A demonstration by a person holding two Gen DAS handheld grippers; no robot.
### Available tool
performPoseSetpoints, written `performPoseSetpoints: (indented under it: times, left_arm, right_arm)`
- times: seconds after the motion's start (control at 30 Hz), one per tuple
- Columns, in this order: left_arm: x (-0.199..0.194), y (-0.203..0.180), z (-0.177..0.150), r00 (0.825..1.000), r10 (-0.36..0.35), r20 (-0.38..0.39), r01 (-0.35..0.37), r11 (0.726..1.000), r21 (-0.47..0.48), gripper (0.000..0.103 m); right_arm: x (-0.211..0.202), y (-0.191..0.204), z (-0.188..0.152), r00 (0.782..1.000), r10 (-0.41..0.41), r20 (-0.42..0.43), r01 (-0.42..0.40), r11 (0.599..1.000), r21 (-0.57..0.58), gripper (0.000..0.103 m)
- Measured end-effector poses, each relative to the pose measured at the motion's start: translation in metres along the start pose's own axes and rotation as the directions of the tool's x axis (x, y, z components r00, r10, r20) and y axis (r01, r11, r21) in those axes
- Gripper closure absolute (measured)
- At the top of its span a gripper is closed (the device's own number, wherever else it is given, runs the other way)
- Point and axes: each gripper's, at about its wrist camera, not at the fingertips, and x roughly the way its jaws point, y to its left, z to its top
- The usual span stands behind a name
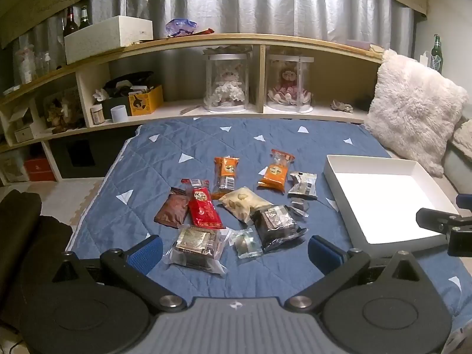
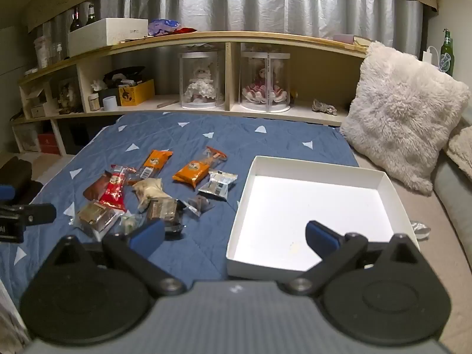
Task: Organize snacks
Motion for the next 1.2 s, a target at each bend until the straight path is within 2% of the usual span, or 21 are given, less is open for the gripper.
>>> performPoseSetpoints:
  times: [1.2]
  left_arm:
    - [0.002, -0.005, -0.002, 1.000, -0.009, -0.005, 0.009, 1.000, -0.007, 0.000]
  right_arm:
    - [0.002, 0.001, 0.000, 1.000, 0.003, -0.004, -0.003, 1.000, -0.008, 0.001]
